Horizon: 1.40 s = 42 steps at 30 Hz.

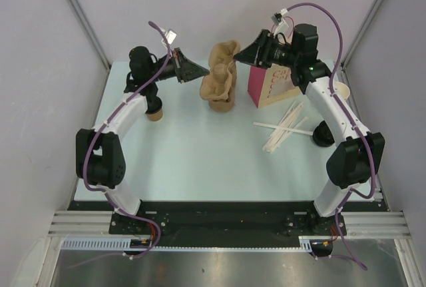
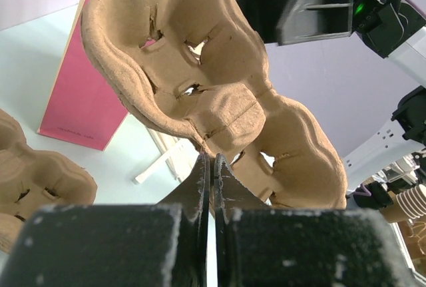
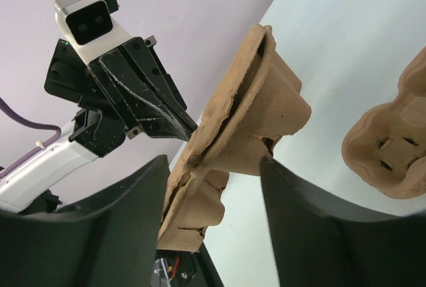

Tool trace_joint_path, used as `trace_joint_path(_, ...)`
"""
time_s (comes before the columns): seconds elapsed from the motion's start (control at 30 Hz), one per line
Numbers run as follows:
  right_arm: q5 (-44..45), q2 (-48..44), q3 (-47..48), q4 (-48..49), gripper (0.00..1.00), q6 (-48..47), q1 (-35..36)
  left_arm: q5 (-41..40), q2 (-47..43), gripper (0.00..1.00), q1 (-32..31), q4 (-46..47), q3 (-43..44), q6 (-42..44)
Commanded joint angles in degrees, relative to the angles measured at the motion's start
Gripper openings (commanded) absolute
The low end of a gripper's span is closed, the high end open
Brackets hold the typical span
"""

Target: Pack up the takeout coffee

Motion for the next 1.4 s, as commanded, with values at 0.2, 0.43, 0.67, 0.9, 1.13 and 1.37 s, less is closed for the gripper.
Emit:
trace_joint_path(0.2,-0.8,-3.0,-0.3,1.7,0.48,0.0,-1.1,0.7,0.7,0.00,0.7,5.1,0.2,-3.2)
trace_joint_path(0.43,-0.2,-2.1,0.2,2.1,0.40,0.5,-1.2,1.3,0.8,0.00,0.5,5.9,0.2,-3.7)
trace_joint_path(0.67,-0.5,-1.3,0.5,2.8,0.39,1.3,-1.0,1.5,0.5,0.00,0.1,4.8,0.2,-2.1)
trace_joint_path(0.9,-0.5,-0.8,0.6,3.0,0.36,1.3,-0.7,1.9,0.2,0.00,-0.5,3.3,0.5,0.0)
trace_joint_path(1.13,-0.5,-0.2,0.5,3.1,0.32,1.4,-0.6,2.2,-0.7,0.00,-1.2,1.4,0.7,2.3)
trace_joint_path(1.37,-0.4,0.0,0.1,3.0,0.29,1.3,-0.4,2.4,-0.9,0.00,-1.6,1.6,0.7,2.4)
